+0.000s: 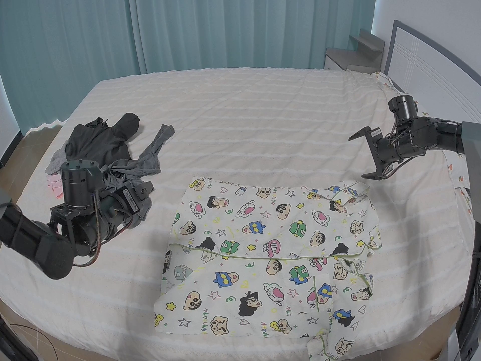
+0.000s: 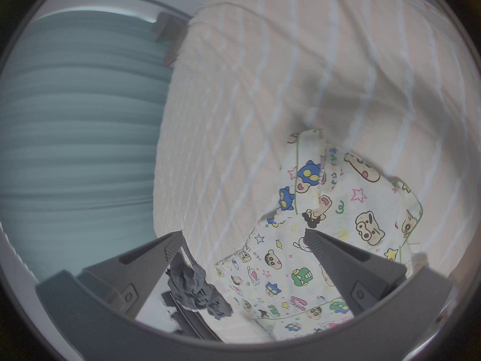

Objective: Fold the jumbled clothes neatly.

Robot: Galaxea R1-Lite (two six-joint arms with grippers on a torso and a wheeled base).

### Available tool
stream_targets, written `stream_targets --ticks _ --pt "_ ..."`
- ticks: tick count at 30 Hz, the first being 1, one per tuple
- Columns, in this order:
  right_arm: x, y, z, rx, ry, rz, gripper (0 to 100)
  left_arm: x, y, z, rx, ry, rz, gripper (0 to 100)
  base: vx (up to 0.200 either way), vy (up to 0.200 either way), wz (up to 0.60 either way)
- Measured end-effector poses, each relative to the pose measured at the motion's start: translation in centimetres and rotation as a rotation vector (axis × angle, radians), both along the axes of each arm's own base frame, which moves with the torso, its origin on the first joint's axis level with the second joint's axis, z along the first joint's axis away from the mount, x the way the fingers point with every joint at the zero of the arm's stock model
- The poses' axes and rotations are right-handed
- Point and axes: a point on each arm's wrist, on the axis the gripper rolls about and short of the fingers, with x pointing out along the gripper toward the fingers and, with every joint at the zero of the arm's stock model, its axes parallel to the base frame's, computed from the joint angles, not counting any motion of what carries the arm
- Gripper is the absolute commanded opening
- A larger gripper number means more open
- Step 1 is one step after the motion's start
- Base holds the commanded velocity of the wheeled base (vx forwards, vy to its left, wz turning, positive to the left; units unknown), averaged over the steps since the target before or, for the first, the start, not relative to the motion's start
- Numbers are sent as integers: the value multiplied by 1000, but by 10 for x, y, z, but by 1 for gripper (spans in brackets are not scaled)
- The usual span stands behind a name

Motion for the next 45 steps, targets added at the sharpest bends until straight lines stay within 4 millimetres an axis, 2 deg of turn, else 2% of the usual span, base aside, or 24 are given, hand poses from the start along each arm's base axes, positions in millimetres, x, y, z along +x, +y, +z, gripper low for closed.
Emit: stream_targets --ticks 8,16,20,25,28,31,34,36,45 --pt "-47 0 4 -149 -99 155 100 -34 4 8 -24 6 -64 100 0 0 0" --pt "-111 -32 -10 -248 -141 281 100 -69 9 4 -39 72 -149 100 0 0 0" --pt "-148 -57 -31 -336 -144 369 100 -88 11 1 -49 116 -199 100 0 0 0" --pt "-197 -84 -72 -439 -126 497 100 -114 15 -4 -60 173 -262 100 0 0 0" --pt "-228 -91 -101 -462 -101 586 100 -131 18 -8 -66 205 -298 100 0 0 0" --pt "-250 -90 -122 -444 -81 650 100 -144 21 -13 -70 227 -318 100 0 0 0" --pt "-258 -88 -136 -413 -76 670 100 -155 23 -17 -80 244 -337 100 0 0 0" --pt "-255 -87 -141 -390 -82 659 100 -161 25 -20 -87 257 -342 100 0 0 0" --pt "-207 -76 -156 -303 -142 608 100 -176 29 -27 -110 285 -356 100 0 0 0"
